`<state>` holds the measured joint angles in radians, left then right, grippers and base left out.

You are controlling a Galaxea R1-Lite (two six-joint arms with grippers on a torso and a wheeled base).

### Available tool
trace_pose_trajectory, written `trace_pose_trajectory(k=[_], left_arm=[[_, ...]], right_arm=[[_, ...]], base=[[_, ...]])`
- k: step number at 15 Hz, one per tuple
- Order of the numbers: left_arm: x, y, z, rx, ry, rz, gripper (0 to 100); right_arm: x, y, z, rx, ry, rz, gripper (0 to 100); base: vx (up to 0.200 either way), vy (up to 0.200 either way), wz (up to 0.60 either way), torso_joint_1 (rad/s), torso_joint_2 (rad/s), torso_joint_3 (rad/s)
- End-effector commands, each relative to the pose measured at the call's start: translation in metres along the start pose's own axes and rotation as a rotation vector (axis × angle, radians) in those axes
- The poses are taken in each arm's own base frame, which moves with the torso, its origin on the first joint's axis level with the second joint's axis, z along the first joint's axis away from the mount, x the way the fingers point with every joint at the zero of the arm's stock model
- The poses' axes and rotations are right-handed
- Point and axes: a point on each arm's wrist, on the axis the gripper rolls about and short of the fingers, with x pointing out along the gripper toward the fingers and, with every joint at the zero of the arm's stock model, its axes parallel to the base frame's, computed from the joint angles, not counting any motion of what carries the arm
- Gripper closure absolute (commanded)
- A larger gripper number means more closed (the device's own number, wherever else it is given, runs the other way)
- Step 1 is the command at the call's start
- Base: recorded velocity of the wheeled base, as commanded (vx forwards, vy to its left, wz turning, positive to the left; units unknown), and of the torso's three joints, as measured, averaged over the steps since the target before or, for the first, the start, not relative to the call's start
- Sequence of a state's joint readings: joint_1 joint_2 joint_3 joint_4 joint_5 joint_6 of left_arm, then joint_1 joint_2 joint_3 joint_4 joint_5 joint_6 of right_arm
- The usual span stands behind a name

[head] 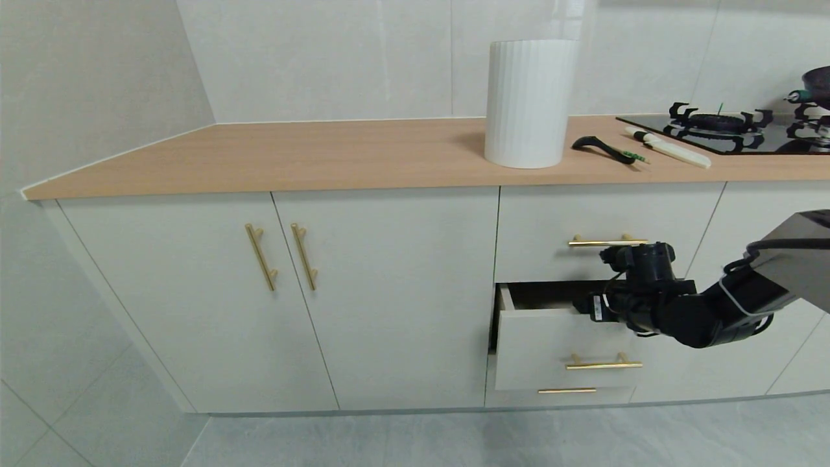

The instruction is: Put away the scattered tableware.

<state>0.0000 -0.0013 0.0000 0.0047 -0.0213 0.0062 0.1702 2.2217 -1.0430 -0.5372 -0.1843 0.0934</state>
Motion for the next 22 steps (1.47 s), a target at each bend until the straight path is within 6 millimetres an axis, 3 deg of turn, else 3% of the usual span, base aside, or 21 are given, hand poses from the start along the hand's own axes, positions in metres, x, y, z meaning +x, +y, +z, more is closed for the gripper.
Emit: trace_pose_trajectory(k=[1, 10, 16, 22], left_arm=[[0.000, 0.000, 0.000, 0.000, 0.001, 0.000, 0], [0.000, 0.000, 0.000, 0.000, 0.001, 0.000, 0], [0.000, 0.000, 0.000, 0.000, 0.001, 0.001, 0], [0.000, 0.000, 0.000, 0.000, 0.001, 0.000, 0]], right_arm=[[-0.018, -0.004, -0.005, 0.000, 0.016, 0.000, 0], [-0.060, -0.014, -0.031, -0.009, 0.069, -0.004, 0], [-0.104, -0.011, -0.049, -0.034, 0.046, 0.029, 0], [-0.124, -0.007, -0.071, -0.073, 0.096, 0.023, 0]], base=[[0.000, 0.000, 0.00, 0.000, 0.00, 0.000], [0.000, 0.000, 0.00, 0.000, 0.00, 0.000], [0.000, 0.000, 0.00, 0.000, 0.00, 0.000], [0.000, 0.000, 0.00, 0.000, 0.00, 0.000]])
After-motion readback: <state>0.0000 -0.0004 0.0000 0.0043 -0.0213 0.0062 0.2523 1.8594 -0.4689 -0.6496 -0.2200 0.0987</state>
